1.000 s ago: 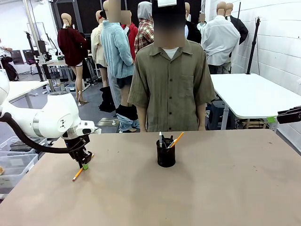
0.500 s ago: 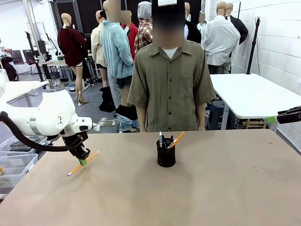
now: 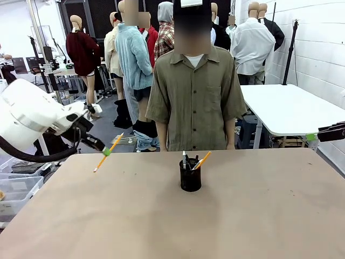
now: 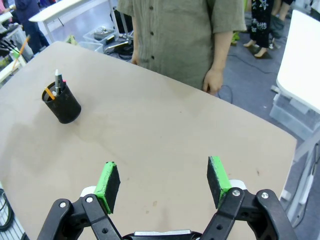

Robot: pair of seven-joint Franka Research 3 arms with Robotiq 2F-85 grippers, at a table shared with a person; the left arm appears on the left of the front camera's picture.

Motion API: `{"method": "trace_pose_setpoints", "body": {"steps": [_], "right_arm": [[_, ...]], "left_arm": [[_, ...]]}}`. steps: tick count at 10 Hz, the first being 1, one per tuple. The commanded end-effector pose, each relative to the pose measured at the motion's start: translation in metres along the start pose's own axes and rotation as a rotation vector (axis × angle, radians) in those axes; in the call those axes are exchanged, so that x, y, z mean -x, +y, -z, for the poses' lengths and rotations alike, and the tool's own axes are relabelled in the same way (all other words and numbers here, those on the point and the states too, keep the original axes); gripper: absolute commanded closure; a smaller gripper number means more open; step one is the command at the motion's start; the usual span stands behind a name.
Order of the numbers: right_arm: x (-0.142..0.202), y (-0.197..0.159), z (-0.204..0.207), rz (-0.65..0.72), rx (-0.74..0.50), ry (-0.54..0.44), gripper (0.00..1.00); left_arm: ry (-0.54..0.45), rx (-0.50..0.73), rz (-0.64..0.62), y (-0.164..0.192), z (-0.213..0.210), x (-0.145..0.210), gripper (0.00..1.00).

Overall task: Place the pens into the pen holder.
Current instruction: Pick up a writing instrument from the table and place it into the Pen holder.

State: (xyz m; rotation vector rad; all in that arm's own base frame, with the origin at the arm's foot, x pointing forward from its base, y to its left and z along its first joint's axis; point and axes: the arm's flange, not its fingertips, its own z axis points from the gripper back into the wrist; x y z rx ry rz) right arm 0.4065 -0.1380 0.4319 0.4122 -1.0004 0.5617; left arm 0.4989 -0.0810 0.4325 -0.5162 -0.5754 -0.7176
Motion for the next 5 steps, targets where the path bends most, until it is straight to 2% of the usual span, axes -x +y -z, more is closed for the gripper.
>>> {"method": "trace_pose_setpoints", "body": {"steps": [1,3,4,5], "right_arm": [[0.001,0.0,0.001,-0.007,-0.003,0.005,0.12],[0.001,0.0,0.001,-0.007,-0.003,0.005,0.12],[0.001,0.0,0.001,-0.007,-0.003,0.005,0.12],[0.001,0.0,0.001,-0.007,-0.003,0.005,0.12]], "left_arm": [[-0.083,0.213,0.024,0.002,0.005,0.004,1.0],[-0.24,0.294,0.042,-0.023,0.002,-0.015,1.0],[-0.151,0.129,-0.008,-0.03,0.003,-0.026,1.0],[-0.192,0.249,0.047,-0.023,-0.001,-0.018,1.0]]}}
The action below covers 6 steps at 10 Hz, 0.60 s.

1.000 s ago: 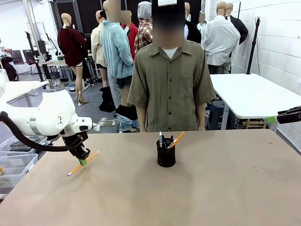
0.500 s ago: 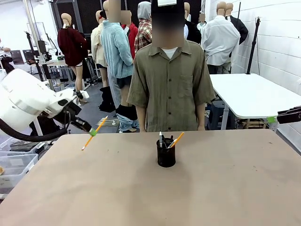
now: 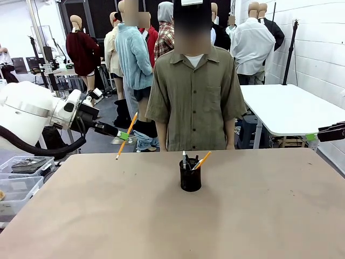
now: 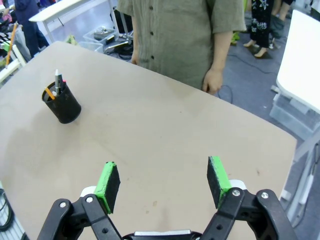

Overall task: Place the pens into the pen holder.
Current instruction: Pick up a writing instrument from the table and place it into the Pen holder.

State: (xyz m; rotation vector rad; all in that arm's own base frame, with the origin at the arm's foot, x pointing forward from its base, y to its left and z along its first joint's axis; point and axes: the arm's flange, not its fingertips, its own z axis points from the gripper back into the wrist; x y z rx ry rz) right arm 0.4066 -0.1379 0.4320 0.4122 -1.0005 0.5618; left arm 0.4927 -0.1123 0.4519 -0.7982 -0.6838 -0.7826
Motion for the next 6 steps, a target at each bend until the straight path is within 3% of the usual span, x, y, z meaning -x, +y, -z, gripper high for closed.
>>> {"method": "trace_pose_setpoints", "body": {"steps": [1,2,6], "right_arm": [[0.001,0.0,0.001,-0.007,-0.003,0.005,0.12],[0.001,0.0,0.001,-0.007,-0.003,0.005,0.12],[0.001,0.0,0.001,-0.007,-0.003,0.005,0.12]], "left_arm": [[-0.002,0.016,0.007,0.005,-0.006,0.004,1.0],[0.0,0.0,0.0,0.0,0.0,0.0,1.0],[-0.199,0.236,-0.021,-0.006,0.053,-0.026,1.0]]}}
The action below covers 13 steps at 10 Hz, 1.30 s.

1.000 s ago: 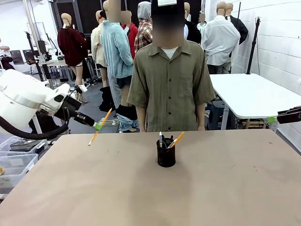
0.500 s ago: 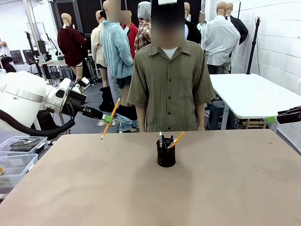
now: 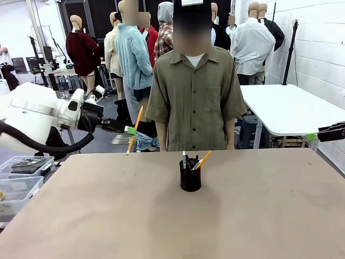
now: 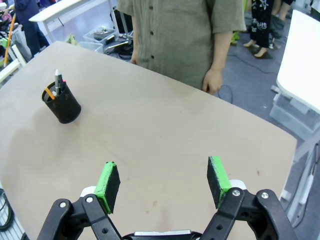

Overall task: Place the pens into the pen holder.
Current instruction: Pick up a writing instrument from the table and place it into the Pen holder.

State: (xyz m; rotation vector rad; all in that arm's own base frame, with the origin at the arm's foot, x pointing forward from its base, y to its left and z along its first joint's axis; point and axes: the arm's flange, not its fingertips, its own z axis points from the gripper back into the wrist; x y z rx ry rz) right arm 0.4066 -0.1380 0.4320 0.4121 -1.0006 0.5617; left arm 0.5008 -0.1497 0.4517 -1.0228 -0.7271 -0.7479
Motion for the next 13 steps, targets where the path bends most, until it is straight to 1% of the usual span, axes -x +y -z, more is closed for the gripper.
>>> {"method": "trace_pose_setpoints", "body": {"steps": [1,2,3,5,6,7,8,9,10,11,12,13], "right_arm": [[0.001,0.0,0.001,-0.007,-0.003,0.005,0.12],[0.001,0.0,0.001,-0.007,-0.003,0.005,0.12],[0.001,0.0,0.001,-0.007,-0.003,0.005,0.12],[0.001,0.0,0.001,-0.007,-0.003,0.005,0.12],[0.001,0.0,0.001,-0.007,-0.003,0.005,0.12],[0.001,0.0,0.001,-0.007,-0.003,0.005,0.12],[0.001,0.0,0.001,-0.007,-0.003,0.005,0.12],[0.001,0.0,0.001,-0.007,-0.003,0.005,0.12],[0.001,0.0,0.001,-0.007,-0.003,0.005,0.12],[0.001,0.0,0.001,-0.007,-0.003,0.005,0.12],[0.001,0.0,0.001,-0.007,-0.003,0.005,0.12],[0.001,0.0,0.001,-0.007,-0.003,0.005,0.12]], "left_arm": [[-0.101,0.11,0.051,0.001,0.038,-0.015,1.0],[-0.142,0.138,0.071,-0.002,0.06,-0.021,1.0],[-0.15,0.161,0.082,0.0,0.085,-0.024,1.0],[-0.087,0.217,0.076,0.003,0.127,-0.026,1.0],[0.009,0.158,0.021,0.012,0.142,-0.023,1.0],[-0.102,0.199,0.056,-0.009,0.114,-0.024,1.0],[-0.102,0.199,0.056,-0.009,0.114,-0.024,1.0],[-0.059,0.2,0.04,0.001,0.138,-0.014,1.0],[-0.201,0.138,0.16,0.011,0.136,-0.002,1.0],[-0.292,0.11,0.196,0.021,0.142,0.004,1.0],[-0.335,0.114,0.212,0.025,0.15,0.009,1.0],[-0.343,0.124,0.231,0.027,0.158,0.014,1.0]]}}
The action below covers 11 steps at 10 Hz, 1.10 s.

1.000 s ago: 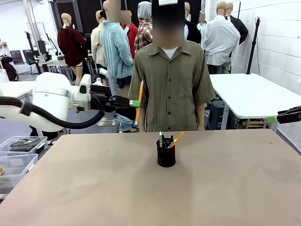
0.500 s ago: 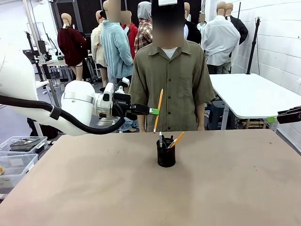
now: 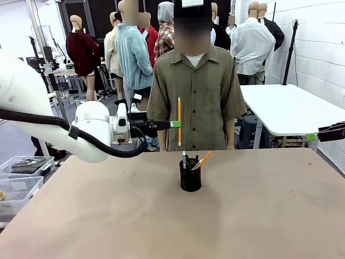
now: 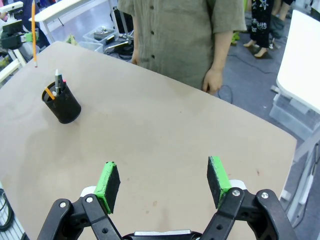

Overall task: Place the pens into the pen holder.
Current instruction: Pick up a writing instrument from the table and place it into the Pen holder.

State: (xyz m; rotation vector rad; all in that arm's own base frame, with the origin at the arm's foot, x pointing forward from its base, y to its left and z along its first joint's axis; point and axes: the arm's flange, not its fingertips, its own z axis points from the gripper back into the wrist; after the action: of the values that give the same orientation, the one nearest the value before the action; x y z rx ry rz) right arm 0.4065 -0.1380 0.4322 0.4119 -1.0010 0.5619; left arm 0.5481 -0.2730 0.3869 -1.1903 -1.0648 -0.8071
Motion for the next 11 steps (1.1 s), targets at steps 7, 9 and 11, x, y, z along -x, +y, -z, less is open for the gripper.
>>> {"method": "trace_pose_setpoints", "body": {"steps": [7,9,11], "right_arm": [[0.001,0.0,0.002,-0.007,-0.003,0.005,0.12],[0.001,0.0,0.002,-0.007,-0.003,0.005,0.12],[0.001,0.0,0.002,-0.007,-0.003,0.005,0.12]], "left_arm": [[0.091,0.065,0.077,0.01,0.033,0.071,1.0],[0.092,0.05,0.094,0.014,0.034,0.076,1.0],[0.109,0.051,0.114,0.015,0.035,0.079,1.0]]}}
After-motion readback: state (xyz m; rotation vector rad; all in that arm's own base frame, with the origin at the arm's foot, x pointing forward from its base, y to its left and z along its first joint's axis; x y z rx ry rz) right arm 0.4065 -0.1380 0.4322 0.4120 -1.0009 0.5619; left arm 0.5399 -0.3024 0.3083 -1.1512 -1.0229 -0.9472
